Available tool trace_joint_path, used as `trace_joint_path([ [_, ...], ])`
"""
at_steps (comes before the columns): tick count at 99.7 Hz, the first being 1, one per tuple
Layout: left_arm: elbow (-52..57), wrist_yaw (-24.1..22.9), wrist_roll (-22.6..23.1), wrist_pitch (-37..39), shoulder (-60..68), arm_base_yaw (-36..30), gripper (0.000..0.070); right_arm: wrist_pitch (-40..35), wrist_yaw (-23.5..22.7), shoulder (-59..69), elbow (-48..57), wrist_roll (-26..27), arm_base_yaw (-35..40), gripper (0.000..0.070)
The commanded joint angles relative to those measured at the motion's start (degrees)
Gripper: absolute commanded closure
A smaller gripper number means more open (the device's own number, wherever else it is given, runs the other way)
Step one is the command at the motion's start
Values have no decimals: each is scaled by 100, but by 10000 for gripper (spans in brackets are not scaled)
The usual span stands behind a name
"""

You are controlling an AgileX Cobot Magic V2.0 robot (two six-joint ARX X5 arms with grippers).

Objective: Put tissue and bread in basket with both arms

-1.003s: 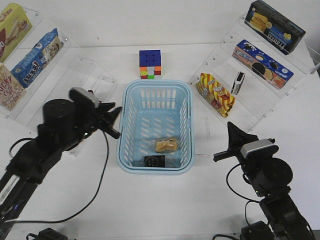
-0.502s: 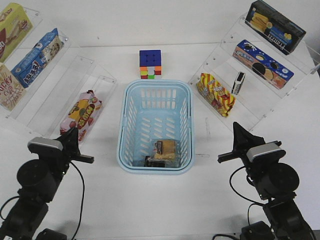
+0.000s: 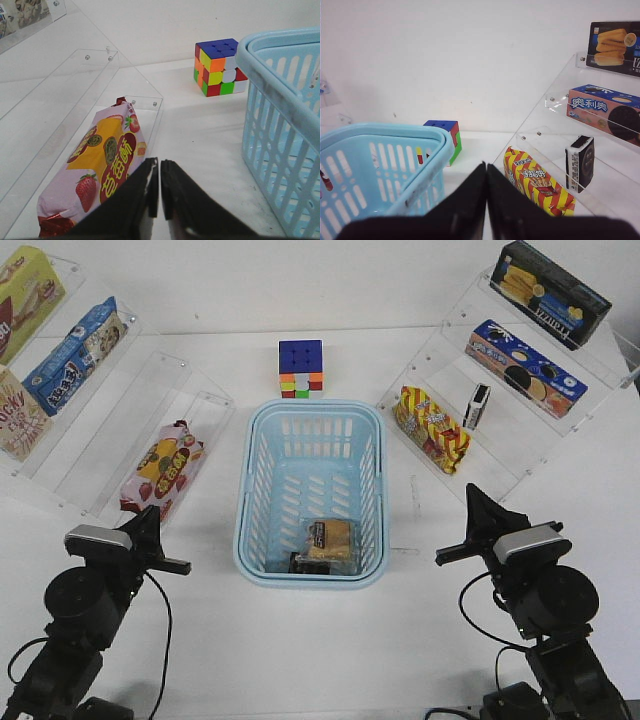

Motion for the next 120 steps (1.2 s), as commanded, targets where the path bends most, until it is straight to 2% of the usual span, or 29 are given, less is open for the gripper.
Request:
trace_joint_path([
  [1,120,-13,-17,59,-11,-13,699,79,0,22,11,-46,17,699],
  [24,-87,-33,-7,83,-326,109,699,79,0,22,9,-46,17,699],
  [32,-584,44,-109,310,-758,385,699,77,0,24,11,-46,17,699],
  [46,-1687,452,-306,758,-1781,892,699,79,2,22,11,-46,17,699],
  [76,-3001,787,-302,763,-3215,1333,699,81,0,22,11,-46,17,699],
  [91,-3311,802,-284,581,-3672,1338,699,79,0,22,11,-46,17,699],
  [120,-3300,802,-289,446,-3620,1335,699,94,0,22,11,-46,17,699],
])
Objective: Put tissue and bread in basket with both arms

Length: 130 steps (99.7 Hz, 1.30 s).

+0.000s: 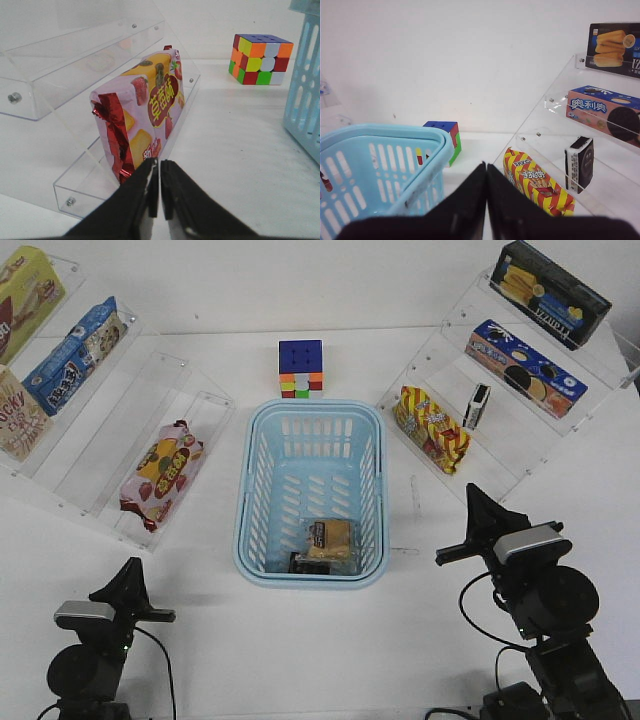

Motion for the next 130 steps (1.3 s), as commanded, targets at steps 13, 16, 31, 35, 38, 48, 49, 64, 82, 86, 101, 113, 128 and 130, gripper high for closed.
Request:
trace_joint_path([
  [13,-116,15,7,120,-7,0,699,87,-2,24,11,-46,17,699],
  [16,-116,15,9,120,-7,0,699,87,-2,22,11,-46,17,699],
  [31,-116,15,7,122,-4,0,699,90,-2,22,11,-46,17,699],
  [35,-116,15,7,122,-4,0,699,90,-2,22,11,-46,17,699],
  [38,-116,15,7,125,-4,0,699,90,-2,22,11,-46,17,699],
  [48,-116,15,9,125,-4,0,699,90,-2,22,11,-46,17,699],
  [49,-116,15,7,125,-4,0,699,90,-2,22,11,-46,17,699],
  [64,-116,15,7,125,-4,0,699,46,2,22,2,-291,17,699],
  [82,-116,15,7,129,-4,0,699,101,22,-470,-586,-804,-321,699],
  [86,-116,15,7,129,-4,0,699,142,2,-691,-841,-861,-422,699],
  [101,-116,15,7,129,-4,0,699,195,17,-1585,-1923,-1147,-804,699],
  [113,-116,15,7,129,-4,0,699,157,-4,-2345,-2719,-1178,-1056,699],
  [128,-116,15,9,129,-4,0,699,-66,-2,-3167,-3373,-1137,-1259,699],
  [130,-116,15,7,131,-4,0,699,-208,-2,-3202,-3362,-1141,-1272,699],
])
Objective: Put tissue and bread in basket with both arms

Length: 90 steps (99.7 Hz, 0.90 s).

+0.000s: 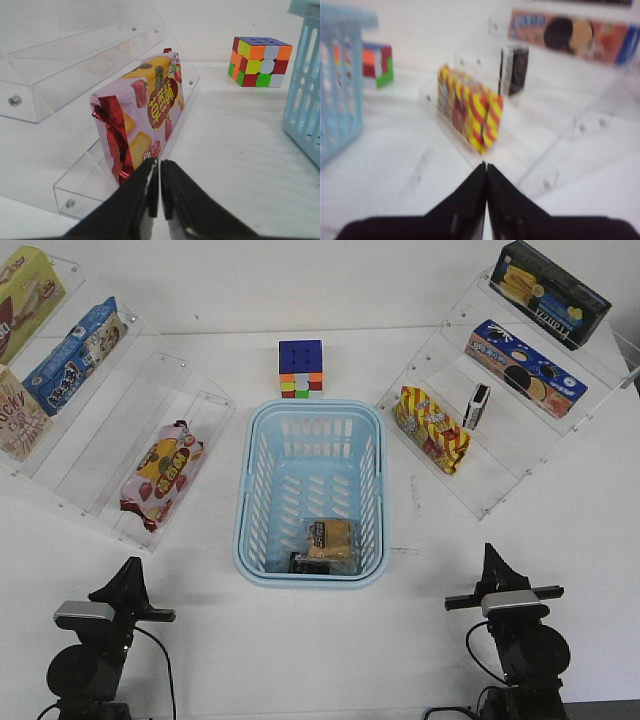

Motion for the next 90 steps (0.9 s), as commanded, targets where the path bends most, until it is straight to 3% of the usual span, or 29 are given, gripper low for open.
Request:
trace_joint_path([
  [1,-116,13,7,94,-7,0,699,-149,-4,-170,-31,-24,-37,699],
  [11,-114,13,7,101,-9,0,699,-483,-2,-144,-31,57,-66,699],
  [32,-111,13,7,98,-7,0,699,-457,33,-122,-31,321,-81,699],
  [90,-111,13,7,98,-7,0,699,-302,37,-118,-28,319,-81,699],
])
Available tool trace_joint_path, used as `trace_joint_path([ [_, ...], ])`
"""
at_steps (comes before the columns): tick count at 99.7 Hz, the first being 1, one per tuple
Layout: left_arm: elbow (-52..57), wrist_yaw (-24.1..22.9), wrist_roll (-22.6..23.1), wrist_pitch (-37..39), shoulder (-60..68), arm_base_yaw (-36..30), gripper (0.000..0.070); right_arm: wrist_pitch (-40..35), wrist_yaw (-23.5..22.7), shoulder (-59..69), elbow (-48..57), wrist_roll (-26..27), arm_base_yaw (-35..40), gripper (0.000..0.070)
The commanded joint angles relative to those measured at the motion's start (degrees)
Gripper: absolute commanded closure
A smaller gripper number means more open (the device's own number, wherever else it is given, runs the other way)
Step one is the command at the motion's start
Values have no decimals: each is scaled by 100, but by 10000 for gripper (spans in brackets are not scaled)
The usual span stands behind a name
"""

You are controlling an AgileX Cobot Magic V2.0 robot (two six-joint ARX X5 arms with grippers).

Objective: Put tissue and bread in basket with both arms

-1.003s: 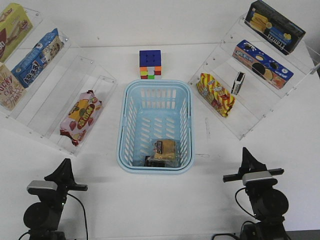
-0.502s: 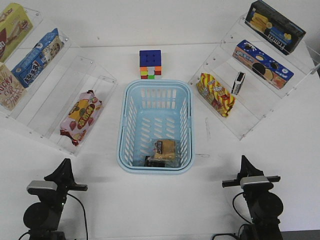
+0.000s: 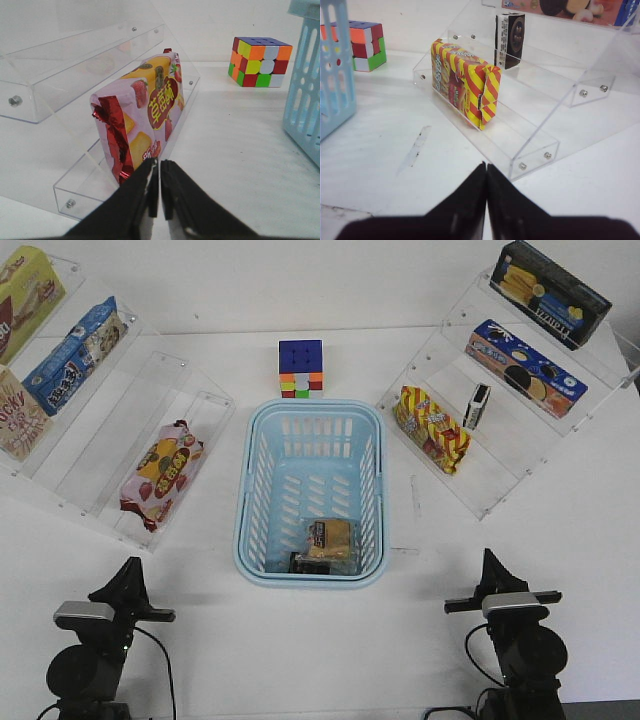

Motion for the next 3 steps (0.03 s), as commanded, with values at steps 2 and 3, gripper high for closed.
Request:
trace_joint_path([
  [2,-111,13,7,96,-7,0,699,72,20,17,-9,81,-11,699],
  [3,-111,13,7,96,-7,0,699,72,17,17,-9,81,-11,699],
])
